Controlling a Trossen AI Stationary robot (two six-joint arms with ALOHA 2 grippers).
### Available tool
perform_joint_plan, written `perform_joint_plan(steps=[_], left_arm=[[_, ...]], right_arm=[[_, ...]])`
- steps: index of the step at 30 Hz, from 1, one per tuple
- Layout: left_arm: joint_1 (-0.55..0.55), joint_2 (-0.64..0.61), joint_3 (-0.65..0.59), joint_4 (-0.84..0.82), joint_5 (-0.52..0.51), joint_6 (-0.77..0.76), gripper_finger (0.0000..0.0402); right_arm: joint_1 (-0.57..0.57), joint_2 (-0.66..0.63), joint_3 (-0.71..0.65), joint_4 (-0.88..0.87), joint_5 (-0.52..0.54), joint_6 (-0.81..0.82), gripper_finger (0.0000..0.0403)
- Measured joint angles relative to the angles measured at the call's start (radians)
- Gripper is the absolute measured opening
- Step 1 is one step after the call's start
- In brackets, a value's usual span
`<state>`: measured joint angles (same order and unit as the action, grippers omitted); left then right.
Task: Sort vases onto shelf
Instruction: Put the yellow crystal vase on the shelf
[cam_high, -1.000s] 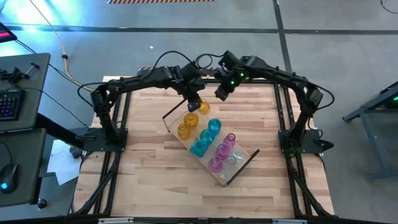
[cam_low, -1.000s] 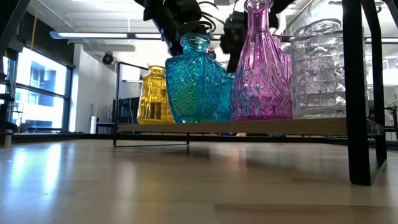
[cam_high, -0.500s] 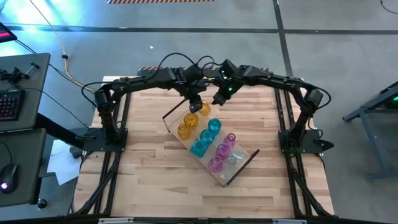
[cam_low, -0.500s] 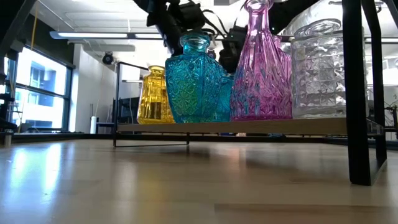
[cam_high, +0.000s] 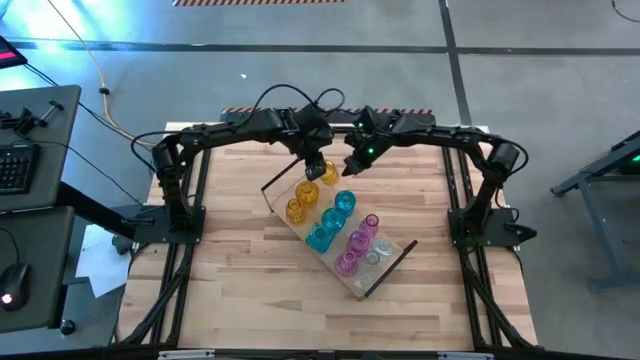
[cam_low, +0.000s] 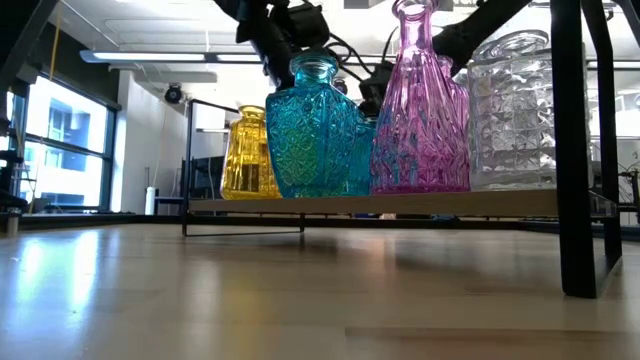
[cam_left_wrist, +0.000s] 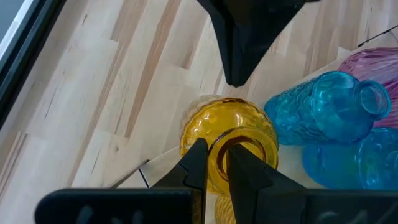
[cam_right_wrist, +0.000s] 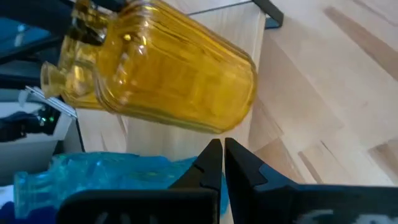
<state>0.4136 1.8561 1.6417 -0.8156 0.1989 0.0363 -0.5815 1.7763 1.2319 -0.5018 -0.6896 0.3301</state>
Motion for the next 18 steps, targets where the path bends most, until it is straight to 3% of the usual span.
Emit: perform_joint_plan(steps=[7,18], left_arm=[[-0.01,0.0,0.0,-0.003,-0.003,-0.001,0.0024],[-0.021,0.003,0.0,-0.019,0.002,-0.025,0.0025]], right_arm=[[0.0,0.002,-0.021,0.126,0.005,0.075,0.0],[0.031,0.015,-0.021,0.129,0.002,0.084,0.0]])
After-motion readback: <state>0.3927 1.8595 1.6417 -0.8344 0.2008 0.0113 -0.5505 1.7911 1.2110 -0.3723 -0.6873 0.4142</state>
